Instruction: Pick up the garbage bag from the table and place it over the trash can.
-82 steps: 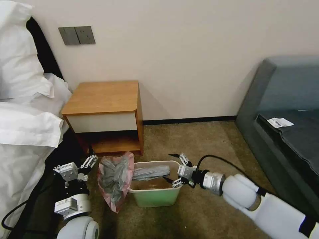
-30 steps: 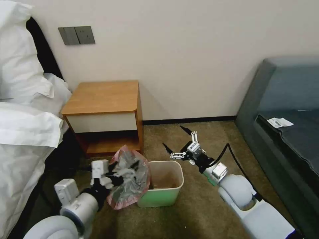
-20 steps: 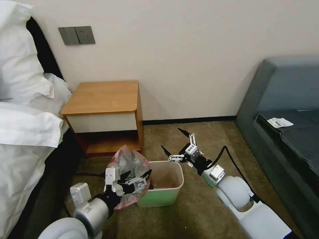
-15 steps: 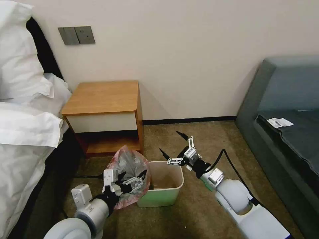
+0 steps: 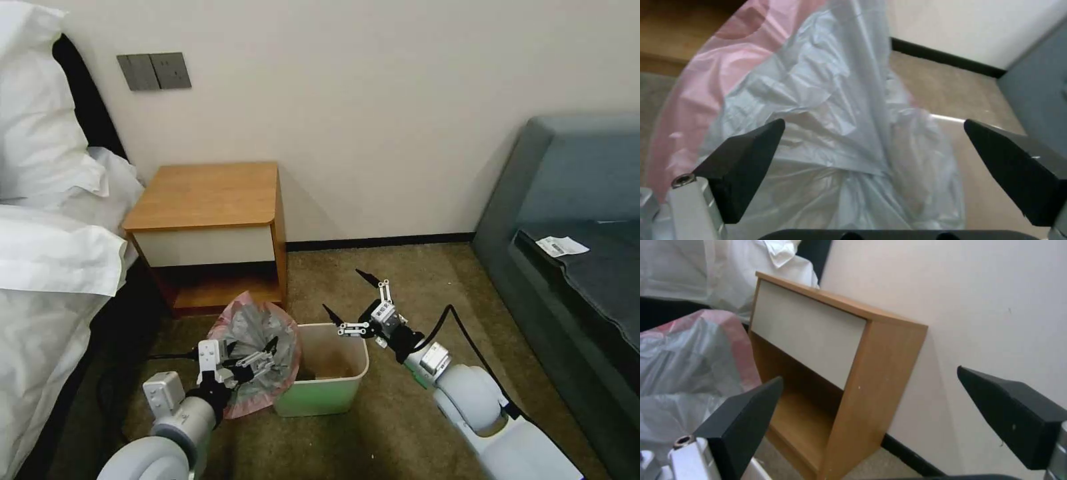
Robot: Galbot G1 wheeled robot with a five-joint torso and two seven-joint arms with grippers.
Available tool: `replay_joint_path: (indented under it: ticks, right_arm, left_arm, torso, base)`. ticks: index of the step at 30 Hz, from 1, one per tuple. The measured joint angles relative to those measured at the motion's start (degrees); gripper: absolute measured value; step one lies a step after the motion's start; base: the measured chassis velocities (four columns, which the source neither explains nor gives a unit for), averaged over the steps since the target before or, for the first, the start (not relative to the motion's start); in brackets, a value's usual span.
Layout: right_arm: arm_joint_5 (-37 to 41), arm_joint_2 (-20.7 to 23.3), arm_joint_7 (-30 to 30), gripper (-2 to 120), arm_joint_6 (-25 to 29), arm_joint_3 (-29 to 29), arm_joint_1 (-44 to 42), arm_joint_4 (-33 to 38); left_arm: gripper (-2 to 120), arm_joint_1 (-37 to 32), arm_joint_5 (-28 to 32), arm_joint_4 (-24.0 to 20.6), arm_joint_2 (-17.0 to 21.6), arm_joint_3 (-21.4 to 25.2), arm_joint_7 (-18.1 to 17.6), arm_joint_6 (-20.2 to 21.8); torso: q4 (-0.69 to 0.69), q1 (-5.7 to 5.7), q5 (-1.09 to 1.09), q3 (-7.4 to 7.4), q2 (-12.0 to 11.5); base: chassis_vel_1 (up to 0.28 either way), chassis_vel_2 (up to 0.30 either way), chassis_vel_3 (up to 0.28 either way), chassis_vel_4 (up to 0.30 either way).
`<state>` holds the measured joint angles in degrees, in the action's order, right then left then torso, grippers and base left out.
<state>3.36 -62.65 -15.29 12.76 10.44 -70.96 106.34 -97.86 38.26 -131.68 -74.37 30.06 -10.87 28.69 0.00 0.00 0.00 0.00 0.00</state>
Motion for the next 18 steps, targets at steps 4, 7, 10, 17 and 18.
replay_joint_path:
  ticks: [4, 7, 10, 17, 18]
  right_arm:
    - [-0.2, -0.3, -0.3, 100, 0.5, 0.3, -0.5, -0.6]
    - [-0.4, -1.3, -0.4, 100, 1.0, 1.2, -1.3, -1.8]
    - [-0.3, -2.0, -0.4, 100, 1.0, 2.4, -2.0, -1.9]
    - [-0.1, -2.9, -0.4, 100, 0.7, 5.5, -4.2, -1.9]
    - [-0.1, -3.0, -0.4, 100, 0.7, 5.9, -4.6, -1.9]
  left_arm:
    - [100, 0.2, -0.8, 0.3, -0.7, -0.3, -1.2, -0.6]
    - [100, 0.3, -3.0, -0.6, -2.1, -0.6, -1.7, -0.9]
    - [100, 0.3, -3.2, -2.2, -3.2, -0.6, -2.0, -0.7]
    - [100, 0.2, -3.3, -2.8, -4.5, -0.4, -3.3, -1.2]
    - [100, 0.1, -3.3, -2.2, -4.4, -0.3, -3.6, -1.4]
  torso:
    - [0.00, 0.00, 0.00, 0.00, 0.0]
    - [0.00, 0.00, 0.01, 0.00, 0.0]
    - [0.00, 0.00, 0.01, 0.00, 0.0]
    - [0.00, -0.01, 0.01, 0.00, 0.0]
    - [0.00, -0.01, 0.00, 0.00, 0.0]
  base:
    - [0.000, 0.000, 0.000, 0.000]
    - [0.000, 0.000, 0.000, 0.000]
    - [0.000, 0.000, 0.000, 0.000]
    - [0.000, 0.000, 0.000, 0.000]
    - [0.000, 0.000, 0.000, 0.000]
